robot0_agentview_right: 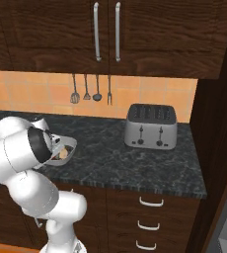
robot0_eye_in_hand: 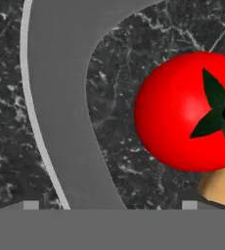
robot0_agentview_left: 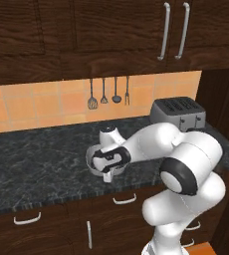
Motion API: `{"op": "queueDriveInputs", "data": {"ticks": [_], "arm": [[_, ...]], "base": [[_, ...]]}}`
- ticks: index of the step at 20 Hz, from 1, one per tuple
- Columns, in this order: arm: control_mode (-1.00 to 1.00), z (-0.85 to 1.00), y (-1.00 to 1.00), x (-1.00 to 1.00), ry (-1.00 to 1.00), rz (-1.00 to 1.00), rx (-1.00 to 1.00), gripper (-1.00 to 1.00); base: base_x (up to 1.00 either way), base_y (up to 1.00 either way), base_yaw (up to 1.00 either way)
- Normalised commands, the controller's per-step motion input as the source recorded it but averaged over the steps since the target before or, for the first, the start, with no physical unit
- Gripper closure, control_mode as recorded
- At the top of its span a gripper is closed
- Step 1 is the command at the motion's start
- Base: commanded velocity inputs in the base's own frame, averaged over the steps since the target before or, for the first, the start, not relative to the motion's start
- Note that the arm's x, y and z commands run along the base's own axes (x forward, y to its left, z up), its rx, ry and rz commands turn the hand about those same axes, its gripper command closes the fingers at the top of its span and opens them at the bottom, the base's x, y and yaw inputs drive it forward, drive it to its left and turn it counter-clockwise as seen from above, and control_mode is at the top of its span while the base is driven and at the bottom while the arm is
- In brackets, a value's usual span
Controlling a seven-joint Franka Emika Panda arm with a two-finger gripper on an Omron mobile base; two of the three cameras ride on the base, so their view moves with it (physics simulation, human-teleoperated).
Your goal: Take the meat container that has the fish and place it on the second highest rack of the freezer. Then take the vegetable container that has the tomato and squash and place it on the highest rack of the freezer.
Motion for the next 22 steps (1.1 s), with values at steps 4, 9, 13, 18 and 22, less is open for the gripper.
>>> {"op": "queueDriveInputs", "data": {"ticks": [4, 9, 13, 18, 22], "arm": [[-1.00, -0.09, 0.00, 0.31, 0.08, 0.00, 0.00, -1.00], [-1.00, -0.33, 0.00, 0.01, -0.01, 0.02, 0.00, -1.00], [-1.00, -0.27, 0.00, 0.00, -0.04, 0.00, 0.00, -1.00], [-1.00, -0.16, 0.00, -0.02, -0.05, 0.00, 0.00, -1.00], [-1.00, 0.00, 0.00, 0.00, 0.00, 0.00, 0.00, -1.00]], "base": [[0.00, 0.00, 0.00], [0.00, 0.00, 0.00], [0.00, 0.00, 0.00], [0.00, 0.00, 0.00], [0.00, 0.00, 0.00]]}}
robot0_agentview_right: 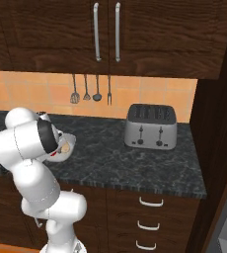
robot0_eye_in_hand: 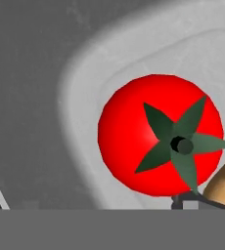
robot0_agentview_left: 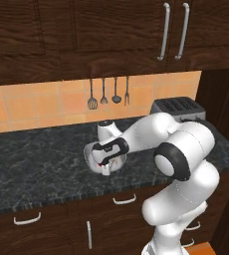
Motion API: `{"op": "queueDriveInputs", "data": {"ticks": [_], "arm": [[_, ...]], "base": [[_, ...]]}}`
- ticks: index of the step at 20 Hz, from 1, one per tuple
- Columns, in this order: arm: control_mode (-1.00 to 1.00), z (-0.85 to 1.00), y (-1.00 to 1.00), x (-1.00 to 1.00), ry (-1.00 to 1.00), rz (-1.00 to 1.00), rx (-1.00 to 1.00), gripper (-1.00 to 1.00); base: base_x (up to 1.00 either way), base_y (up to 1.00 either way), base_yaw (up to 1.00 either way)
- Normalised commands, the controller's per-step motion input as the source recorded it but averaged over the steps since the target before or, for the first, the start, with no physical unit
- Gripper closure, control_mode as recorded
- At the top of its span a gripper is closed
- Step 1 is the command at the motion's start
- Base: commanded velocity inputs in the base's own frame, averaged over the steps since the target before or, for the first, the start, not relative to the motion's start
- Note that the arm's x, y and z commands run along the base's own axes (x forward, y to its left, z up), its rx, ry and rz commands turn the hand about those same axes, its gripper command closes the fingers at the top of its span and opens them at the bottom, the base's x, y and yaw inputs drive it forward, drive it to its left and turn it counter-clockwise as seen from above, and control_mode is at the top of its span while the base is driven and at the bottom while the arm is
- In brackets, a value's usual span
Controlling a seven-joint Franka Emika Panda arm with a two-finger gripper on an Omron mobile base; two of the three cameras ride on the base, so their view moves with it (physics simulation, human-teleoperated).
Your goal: Take the meat container that has the fish and place it on the second highest rack of the freezer. Then take the vegetable container that has the tomato and squash and place it on the highest rack of the freezer.
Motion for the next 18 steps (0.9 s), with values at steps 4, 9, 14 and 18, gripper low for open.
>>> {"op": "queueDriveInputs", "data": {"ticks": [4, 9, 14, 18], "arm": [[-1.00, 0.00, 0.00, 0.00, 0.00, 0.00, 0.00, -1.00], [-1.00, 0.00, 0.00, 0.00, 0.00, 0.00, 0.00, -1.00], [-1.00, 0.00, 0.00, 0.00, 0.00, 0.00, 0.00, 1.00], [-1.00, 0.00, 0.00, 0.00, 0.00, 0.00, 0.00, 1.00]], "base": [[0.00, 0.00, 0.00], [0.00, 0.00, 0.00], [0.00, 0.00, 0.00], [0.00, 0.00, 0.00]]}}
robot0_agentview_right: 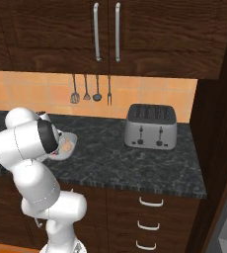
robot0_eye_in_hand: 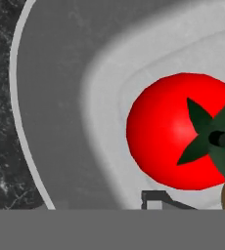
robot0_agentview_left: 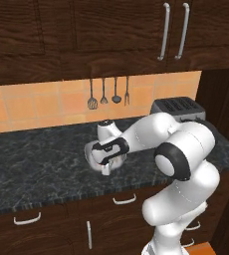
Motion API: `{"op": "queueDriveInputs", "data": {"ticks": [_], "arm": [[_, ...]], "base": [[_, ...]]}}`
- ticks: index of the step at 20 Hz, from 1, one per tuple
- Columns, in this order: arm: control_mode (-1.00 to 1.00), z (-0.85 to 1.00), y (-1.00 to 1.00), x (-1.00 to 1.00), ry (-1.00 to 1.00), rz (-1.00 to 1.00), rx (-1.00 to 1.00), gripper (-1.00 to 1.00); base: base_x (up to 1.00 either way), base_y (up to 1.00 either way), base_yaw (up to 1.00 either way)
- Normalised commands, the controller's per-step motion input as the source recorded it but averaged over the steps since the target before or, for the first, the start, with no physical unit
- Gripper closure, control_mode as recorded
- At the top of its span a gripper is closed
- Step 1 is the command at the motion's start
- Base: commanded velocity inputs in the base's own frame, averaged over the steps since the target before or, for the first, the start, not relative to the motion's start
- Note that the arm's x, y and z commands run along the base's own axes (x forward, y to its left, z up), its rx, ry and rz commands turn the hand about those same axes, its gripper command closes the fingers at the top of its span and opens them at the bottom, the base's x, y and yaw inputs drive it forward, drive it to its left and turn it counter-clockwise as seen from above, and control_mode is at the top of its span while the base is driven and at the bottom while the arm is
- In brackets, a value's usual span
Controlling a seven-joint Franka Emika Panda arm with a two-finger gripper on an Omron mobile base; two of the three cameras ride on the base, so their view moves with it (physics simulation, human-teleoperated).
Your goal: Take the meat container that has the fish and place it on the second highest rack of the freezer. Then take the vegetable container that has the tomato and squash and place it on the highest rack of the freezer.
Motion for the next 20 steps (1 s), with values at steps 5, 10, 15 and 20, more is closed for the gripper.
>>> {"op": "queueDriveInputs", "data": {"ticks": [5, 10, 15, 20], "arm": [[-1.00, 0.00, 0.00, 0.00, 0.00, 0.00, 0.00, 1.00], [-1.00, 0.00, 0.00, -0.03, 0.00, 0.00, 0.00, 1.00], [-1.00, 0.48, -0.09, -0.34, -0.04, 0.00, 0.09, 1.00], [-1.00, 0.47, -0.32, -0.29, -0.10, 0.04, 0.09, 1.00]], "base": [[0.00, 0.00, 0.00], [0.00, 0.00, 0.00], [0.00, 0.00, 0.00], [0.00, 0.00, 0.00]]}}
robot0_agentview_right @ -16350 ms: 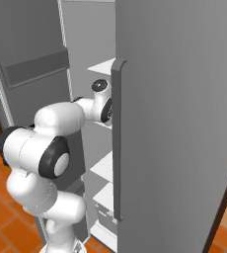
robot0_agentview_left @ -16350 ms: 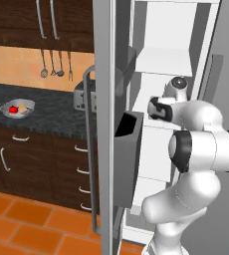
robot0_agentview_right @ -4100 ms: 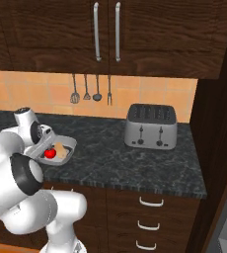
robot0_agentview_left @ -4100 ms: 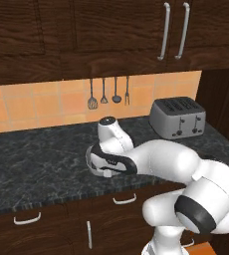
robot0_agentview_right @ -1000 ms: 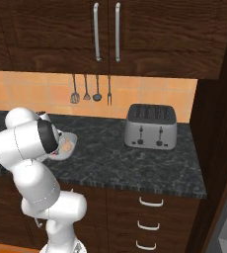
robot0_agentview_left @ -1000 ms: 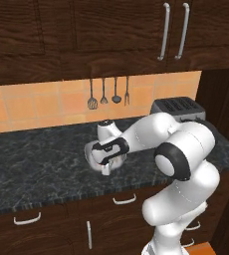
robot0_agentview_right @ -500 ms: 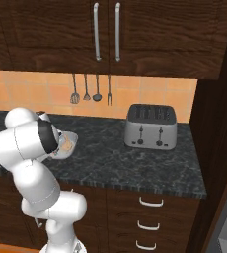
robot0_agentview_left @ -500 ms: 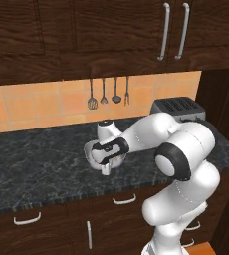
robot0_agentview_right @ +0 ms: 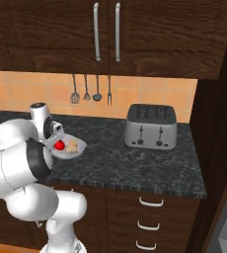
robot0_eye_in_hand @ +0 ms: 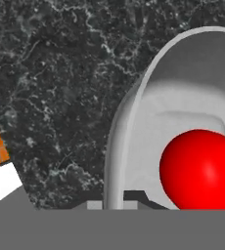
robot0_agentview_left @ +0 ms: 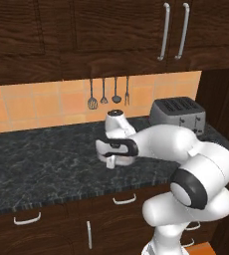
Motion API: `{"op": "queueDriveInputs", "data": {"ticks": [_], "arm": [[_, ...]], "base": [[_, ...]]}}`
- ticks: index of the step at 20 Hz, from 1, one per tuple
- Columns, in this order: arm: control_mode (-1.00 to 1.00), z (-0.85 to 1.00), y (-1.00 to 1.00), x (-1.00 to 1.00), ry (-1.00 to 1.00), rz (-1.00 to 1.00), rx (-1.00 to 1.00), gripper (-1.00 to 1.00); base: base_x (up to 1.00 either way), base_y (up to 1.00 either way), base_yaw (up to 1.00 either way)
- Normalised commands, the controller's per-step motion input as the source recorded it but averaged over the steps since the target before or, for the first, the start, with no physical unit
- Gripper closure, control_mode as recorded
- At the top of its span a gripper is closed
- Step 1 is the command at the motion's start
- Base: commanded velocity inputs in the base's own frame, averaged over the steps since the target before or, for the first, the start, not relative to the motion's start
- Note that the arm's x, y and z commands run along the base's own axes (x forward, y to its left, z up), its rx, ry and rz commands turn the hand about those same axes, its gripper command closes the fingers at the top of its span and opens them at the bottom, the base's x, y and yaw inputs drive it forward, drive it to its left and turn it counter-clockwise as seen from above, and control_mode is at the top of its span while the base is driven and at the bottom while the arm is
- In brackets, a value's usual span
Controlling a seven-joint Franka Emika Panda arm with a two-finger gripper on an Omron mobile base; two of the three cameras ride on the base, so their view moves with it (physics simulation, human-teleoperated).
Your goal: Take the meat container that has the fish and place it on the second highest rack of the freezer. Then take the vegetable container that has the tomato and squash and place it on the highest rack of the freezer.
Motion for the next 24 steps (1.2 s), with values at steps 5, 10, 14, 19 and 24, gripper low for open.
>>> {"op": "queueDriveInputs", "data": {"ticks": [5, 10, 14, 19, 24], "arm": [[-1.00, 0.37, -0.58, -0.32, -0.15, 0.16, 0.05, 1.00], [-1.00, 0.47, -0.62, -0.27, -0.05, 0.25, 0.04, 1.00], [-1.00, 0.38, -0.53, -0.41, 0.00, 0.17, 0.00, 1.00], [-1.00, 0.12, -0.37, -0.28, 0.00, 0.03, -0.05, 1.00], [-1.00, 0.15, -0.33, -0.15, 0.00, 0.01, -0.05, 1.00]], "base": [[0.00, 0.00, 0.00], [0.00, 0.00, 0.00], [0.00, 0.00, 0.00], [0.00, 0.00, 0.00], [0.00, 0.00, 0.00]]}}
